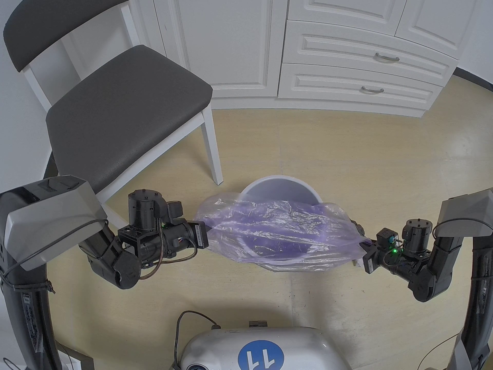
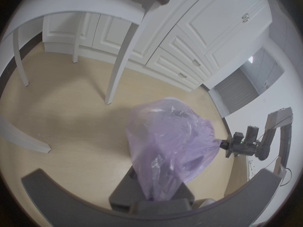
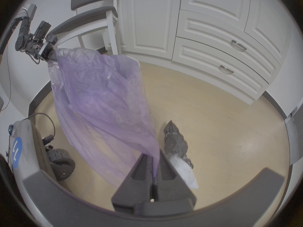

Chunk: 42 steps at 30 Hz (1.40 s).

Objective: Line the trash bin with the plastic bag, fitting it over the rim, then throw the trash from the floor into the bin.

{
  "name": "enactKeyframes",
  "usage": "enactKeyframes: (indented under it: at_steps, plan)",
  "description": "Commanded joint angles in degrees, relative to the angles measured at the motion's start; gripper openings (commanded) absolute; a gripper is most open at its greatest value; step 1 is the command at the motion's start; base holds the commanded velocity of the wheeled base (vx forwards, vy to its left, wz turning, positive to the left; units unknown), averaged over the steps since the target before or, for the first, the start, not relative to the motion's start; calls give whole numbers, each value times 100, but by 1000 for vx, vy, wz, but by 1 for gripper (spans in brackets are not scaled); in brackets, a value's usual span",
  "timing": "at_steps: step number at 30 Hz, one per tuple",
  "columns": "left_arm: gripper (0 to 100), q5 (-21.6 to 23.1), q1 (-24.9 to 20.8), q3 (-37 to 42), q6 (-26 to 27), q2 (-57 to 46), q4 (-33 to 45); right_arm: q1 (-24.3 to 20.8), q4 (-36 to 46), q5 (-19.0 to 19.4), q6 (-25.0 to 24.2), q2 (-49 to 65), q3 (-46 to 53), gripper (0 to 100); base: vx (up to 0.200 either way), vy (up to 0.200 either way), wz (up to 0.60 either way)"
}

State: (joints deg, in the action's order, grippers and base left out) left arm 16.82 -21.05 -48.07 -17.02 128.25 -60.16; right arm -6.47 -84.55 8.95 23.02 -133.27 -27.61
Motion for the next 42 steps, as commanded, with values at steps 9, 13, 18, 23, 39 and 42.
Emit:
enactKeyframes:
  at_steps: [9,13,18,23,39,42]
  plan:
    - [0,5,-312,351,102,43,-92,-126,-149,-16,-43,-358,10,0,0,0,0]
    - [0,5,-268,359,252,87,-31,-126,-149,-16,-43,-384,28,0,0,0,0]
    - [0,5,-268,395,252,8,-48,-126,-158,-16,-34,-402,37,0,0,0,0]
    - [0,5,-285,412,252,-124,-48,-135,-140,-16,-25,-340,45,0,0,0,0]
    - [0,5,-268,456,252,-247,-48,155,-334,1654,-667,319,581,100,0,0,0]
    - [0,5,-268,474,252,-256,-48,190,-360,1742,-693,354,625,100,0,0,0]
